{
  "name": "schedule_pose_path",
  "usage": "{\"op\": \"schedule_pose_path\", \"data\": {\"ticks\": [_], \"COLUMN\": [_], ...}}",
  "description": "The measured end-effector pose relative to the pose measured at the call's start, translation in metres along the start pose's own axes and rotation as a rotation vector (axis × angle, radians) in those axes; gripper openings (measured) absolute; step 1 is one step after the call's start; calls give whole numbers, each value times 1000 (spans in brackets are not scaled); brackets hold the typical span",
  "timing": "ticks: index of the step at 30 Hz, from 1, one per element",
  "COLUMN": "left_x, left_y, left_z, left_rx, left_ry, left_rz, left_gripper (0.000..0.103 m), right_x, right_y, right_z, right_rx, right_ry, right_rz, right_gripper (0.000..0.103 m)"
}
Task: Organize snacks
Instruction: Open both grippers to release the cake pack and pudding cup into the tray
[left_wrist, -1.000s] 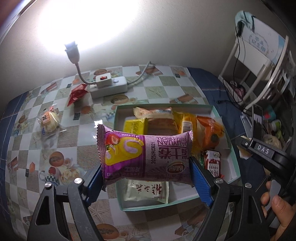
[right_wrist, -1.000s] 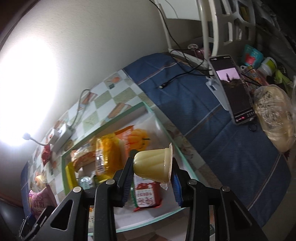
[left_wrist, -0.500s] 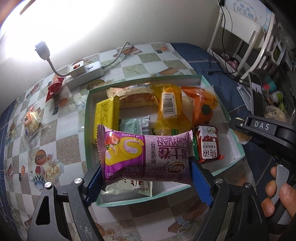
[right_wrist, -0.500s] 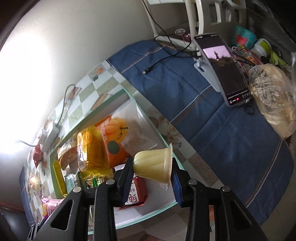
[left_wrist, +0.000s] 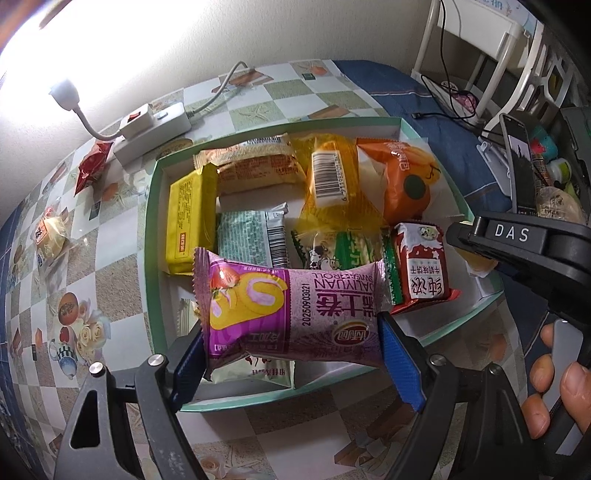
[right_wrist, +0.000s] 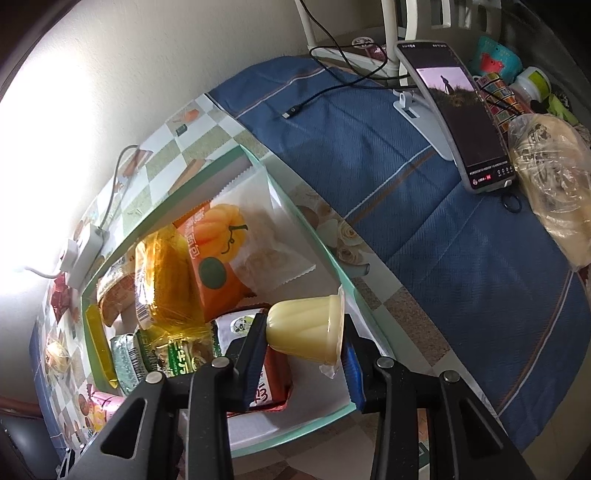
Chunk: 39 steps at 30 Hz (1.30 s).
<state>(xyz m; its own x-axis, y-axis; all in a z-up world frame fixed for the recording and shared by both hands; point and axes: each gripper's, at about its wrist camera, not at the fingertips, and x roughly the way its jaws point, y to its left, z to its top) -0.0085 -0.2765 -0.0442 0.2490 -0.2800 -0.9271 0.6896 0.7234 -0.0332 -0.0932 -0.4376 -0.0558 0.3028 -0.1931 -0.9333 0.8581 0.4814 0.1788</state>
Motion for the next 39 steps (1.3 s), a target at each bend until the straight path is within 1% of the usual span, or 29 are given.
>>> {"op": "schedule_pose_path", "data": {"ticks": [7,10,22,24,28,34,39], "left_x": [6,9,16,15,12,1,-5], "left_y": [-3,-2,-3,-4,-2,0,1], "left_z": [-3,-3,-3,-3,-1,3,7], "left_rx": [10,5,5,5,-3,-11,-13], "left_ry": [12,18,33,25,4,-36,-50], "left_rz": [5,3,5,6,11,12,14], "left_gripper": [85,85,88,92,95,95,95], "right_x": [8,10,8,8,8,6,2], "right_y": [-1,-3,-1,0,0,1,2], "right_z": [0,1,1,1,1,2,3], "right_rx": [13,17,10,5,6,-3,-1], "right_ry": [14,16,10,9,10,7,2], "right_rz": [-2,-4,3,2,5,9,17], "right_gripper": [41,47,48,49,49,49,49]}}
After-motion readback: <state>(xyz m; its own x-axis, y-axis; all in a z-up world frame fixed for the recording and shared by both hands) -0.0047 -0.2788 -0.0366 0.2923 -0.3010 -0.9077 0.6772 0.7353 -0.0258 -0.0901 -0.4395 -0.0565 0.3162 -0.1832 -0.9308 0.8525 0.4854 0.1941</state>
